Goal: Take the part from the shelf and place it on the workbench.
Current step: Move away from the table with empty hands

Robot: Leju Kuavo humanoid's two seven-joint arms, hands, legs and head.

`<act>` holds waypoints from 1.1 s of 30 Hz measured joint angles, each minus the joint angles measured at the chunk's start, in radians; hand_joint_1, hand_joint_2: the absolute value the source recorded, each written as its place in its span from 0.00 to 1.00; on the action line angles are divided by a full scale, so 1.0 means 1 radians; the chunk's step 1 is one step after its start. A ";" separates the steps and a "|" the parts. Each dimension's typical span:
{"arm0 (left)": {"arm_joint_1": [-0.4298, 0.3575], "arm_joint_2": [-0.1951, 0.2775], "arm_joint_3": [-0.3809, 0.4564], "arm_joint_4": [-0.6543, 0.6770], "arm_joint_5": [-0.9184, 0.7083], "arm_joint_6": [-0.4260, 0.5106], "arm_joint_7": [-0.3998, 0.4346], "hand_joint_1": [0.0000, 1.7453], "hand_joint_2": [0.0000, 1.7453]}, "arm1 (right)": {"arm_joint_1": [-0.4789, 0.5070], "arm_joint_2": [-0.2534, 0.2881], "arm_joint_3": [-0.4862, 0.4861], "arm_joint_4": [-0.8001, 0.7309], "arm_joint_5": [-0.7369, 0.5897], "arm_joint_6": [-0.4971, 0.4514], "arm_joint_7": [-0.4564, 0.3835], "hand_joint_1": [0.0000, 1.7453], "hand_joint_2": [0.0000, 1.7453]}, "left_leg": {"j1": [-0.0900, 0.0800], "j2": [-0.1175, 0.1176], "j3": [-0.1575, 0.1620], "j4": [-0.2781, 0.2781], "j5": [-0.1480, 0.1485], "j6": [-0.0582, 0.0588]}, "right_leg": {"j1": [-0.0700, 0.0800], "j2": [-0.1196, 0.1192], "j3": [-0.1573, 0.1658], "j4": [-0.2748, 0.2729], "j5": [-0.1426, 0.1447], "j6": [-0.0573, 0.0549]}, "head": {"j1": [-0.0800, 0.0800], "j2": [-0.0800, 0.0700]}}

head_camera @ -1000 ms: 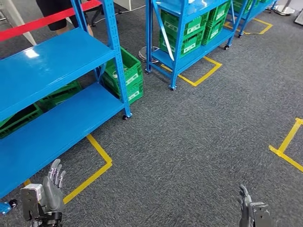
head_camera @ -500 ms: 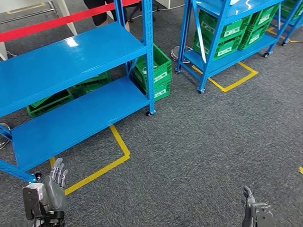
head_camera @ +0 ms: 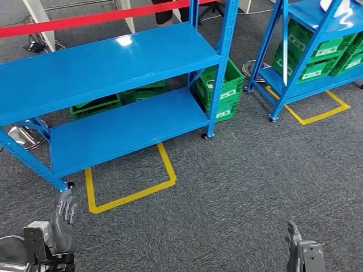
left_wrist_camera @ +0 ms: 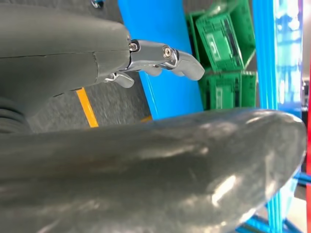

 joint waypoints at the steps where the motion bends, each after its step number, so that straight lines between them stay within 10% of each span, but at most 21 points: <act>1: -0.001 0.000 0.001 0.000 -0.001 0.000 -0.001 0.00 0.00 | 0.001 0.000 0.001 -0.001 0.000 -0.002 0.000 0.00 0.00 | 0.003 -0.011 -0.001 -0.001 0.003 0.005 | -0.001 0.034 -0.023 0.052 -0.030 0.005 | 0.002 0.000; 5: -0.003 -0.003 0.002 0.001 -0.003 0.000 -0.005 0.00 0.00 | 0.007 0.000 0.003 -0.002 0.002 -0.009 0.001 0.00 0.00 | 0.003 -0.064 -0.006 0.001 0.007 0.012 | -0.002 0.085 -0.129 0.274 -0.111 0.005 | 0.005 0.000; 9: -0.003 -0.006 0.003 0.002 -0.004 0.000 -0.014 0.00 0.00 | 0.007 0.000 0.004 -0.003 0.004 -0.017 0.002 0.00 0.00 | 0.003 -0.121 -0.006 0.006 0.007 0.005 | -0.012 0.146 -0.026 0.045 0.011 0.000 | 0.005 0.000; 11: -0.004 -0.006 0.004 0.002 -0.005 -0.001 -0.017 0.00 0.00 | 0.008 0.000 0.005 -0.003 0.005 -0.022 0.003 0.00 0.00 | 0.004 -0.145 -0.015 0.009 0.009 -0.007 | -0.017 0.183 0.004 -0.019 0.021 -0.001 | 0.004 0.000; 13: -0.001 -0.006 0.006 0.002 -0.005 -0.001 -0.021 0.00 0.00 | 0.009 0.000 0.006 -0.004 0.007 -0.027 0.003 0.00 0.00 | 0.008 -0.167 -0.026 0.008 0.015 -0.021 | -0.015 0.166 0.007 -0.022 0.020 -0.010 | 0.004 0.000; 17: -0.003 -0.008 0.006 0.003 -0.005 -0.001 -0.025 0.00 0.00 | 0.011 0.000 0.007 -0.009 0.009 -0.031 0.003 0.00 0.00 | 0.003 -0.066 -0.094 0.137 -0.056 -0.041 | -0.014 0.107 0.013 -0.028 0.023 -0.031 | -0.003 0.000; 20: -0.004 -0.008 0.006 0.004 -0.005 -0.001 -0.026 0.00 0.00 | 0.015 -0.001 0.007 -0.010 0.009 -0.032 0.003 0.00 0.00 | 0.006 -0.040 -0.184 0.304 -0.109 -0.047 | -0.011 0.059 0.016 -0.028 0.015 -0.036 | -0.005 0.000; 26: -0.005 -0.008 0.007 0.005 -0.005 -0.001 -0.030 0.00 0.00 | 0.015 -0.001 0.009 -0.012 0.015 -0.038 0.003 0.00 0.00 | -0.010 0.046 -0.035 0.028 0.012 -0.020 | 0.000 -0.019 0.050 -0.031 -0.019 -0.016 | -0.004 0.000; 29: 0.000 -0.008 0.007 0.005 -0.004 -0.001 -0.032 0.00 0.00 | 0.013 -0.001 0.010 -0.015 0.016 -0.038 0.003 0.00 0.00 | -0.007 0.016 -0.026 0.017 0.002 -0.004 | -0.001 -0.031 0.075 -0.025 -0.027 0.005 | -0.001 0.000; 33: -0.003 -0.008 0.010 0.006 -0.004 0.000 -0.035 0.00 0.00 | 0.014 -0.002 0.013 -0.018 0.017 -0.042 0.004 0.00 0.00 | 0.001 -0.033 -0.005 0.015 -0.007 0.014 | -0.009 0.068 -0.020 0.151 -0.108 0.018 | 0.007 0.000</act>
